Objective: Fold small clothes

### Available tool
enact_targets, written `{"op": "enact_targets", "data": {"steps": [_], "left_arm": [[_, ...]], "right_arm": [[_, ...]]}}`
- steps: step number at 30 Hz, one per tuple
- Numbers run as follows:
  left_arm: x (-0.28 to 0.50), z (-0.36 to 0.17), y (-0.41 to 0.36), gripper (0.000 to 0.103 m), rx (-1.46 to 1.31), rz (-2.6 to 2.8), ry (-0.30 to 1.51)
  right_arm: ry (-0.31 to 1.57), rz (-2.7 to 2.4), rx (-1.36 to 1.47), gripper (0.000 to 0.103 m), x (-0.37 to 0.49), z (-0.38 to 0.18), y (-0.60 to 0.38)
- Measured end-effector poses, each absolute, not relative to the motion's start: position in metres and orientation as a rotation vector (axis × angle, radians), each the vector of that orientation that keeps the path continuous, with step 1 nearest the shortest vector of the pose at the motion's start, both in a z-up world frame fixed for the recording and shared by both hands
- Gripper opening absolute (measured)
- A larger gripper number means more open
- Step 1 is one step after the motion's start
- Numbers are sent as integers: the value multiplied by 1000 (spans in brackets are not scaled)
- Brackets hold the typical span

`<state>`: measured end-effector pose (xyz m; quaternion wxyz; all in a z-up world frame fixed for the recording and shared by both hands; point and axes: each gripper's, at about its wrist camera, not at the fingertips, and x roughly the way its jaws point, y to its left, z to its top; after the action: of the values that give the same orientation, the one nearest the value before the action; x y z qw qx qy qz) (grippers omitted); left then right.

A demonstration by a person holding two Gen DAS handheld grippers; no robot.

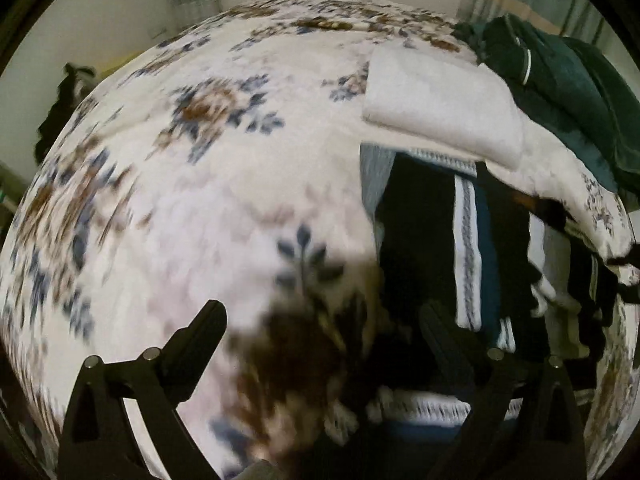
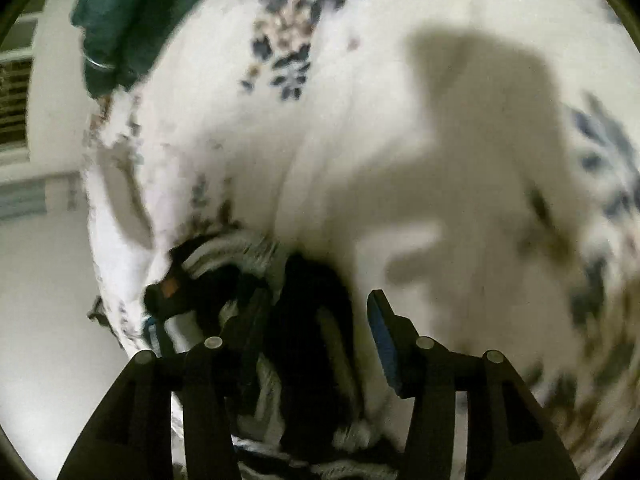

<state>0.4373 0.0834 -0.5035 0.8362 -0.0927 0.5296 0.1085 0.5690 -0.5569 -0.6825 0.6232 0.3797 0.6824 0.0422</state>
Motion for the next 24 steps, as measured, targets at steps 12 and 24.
{"op": "enact_targets", "data": {"steps": [12, 24], "left_arm": [[311, -526, -50, 99, -160, 358, 1270], [223, -550, -246, 99, -113, -38, 1452]], "right_arm": [[1580, 201, 467, 12, 634, -681, -532], [1653, 319, 583, 50, 561, -644, -608]]}}
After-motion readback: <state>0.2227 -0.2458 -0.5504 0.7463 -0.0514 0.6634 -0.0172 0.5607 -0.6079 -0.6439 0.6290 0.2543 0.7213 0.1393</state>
